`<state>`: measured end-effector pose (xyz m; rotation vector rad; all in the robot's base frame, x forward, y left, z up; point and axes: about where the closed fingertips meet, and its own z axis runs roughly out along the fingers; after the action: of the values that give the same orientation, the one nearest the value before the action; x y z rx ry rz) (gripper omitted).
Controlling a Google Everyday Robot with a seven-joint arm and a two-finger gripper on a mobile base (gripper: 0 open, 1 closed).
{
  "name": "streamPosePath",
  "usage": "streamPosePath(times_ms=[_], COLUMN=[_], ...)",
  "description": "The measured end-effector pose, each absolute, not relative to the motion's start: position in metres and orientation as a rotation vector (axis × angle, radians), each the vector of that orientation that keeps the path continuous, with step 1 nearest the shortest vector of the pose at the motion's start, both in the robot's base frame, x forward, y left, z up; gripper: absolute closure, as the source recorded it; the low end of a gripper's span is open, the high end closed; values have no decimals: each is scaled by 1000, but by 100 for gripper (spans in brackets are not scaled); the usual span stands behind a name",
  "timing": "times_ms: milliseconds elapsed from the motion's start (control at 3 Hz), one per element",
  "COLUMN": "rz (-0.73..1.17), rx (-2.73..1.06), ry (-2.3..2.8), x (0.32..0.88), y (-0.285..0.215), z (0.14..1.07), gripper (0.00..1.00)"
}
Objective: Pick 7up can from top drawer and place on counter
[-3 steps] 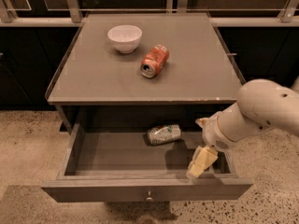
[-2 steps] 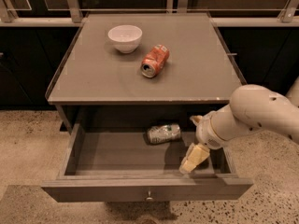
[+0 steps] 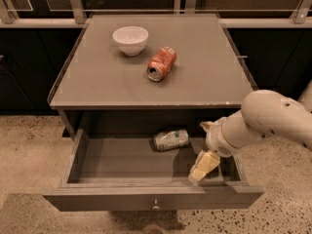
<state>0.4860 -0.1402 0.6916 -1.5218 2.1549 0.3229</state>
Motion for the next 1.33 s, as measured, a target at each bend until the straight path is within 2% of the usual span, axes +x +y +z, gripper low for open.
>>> streamPosePath(times_ms=[333, 1333], rz=[331, 282], rx=[-1503, -1525], ry=[2157, 1995], x=[490, 522], y=[-137, -84], z=[680, 665], gripper=[0, 0])
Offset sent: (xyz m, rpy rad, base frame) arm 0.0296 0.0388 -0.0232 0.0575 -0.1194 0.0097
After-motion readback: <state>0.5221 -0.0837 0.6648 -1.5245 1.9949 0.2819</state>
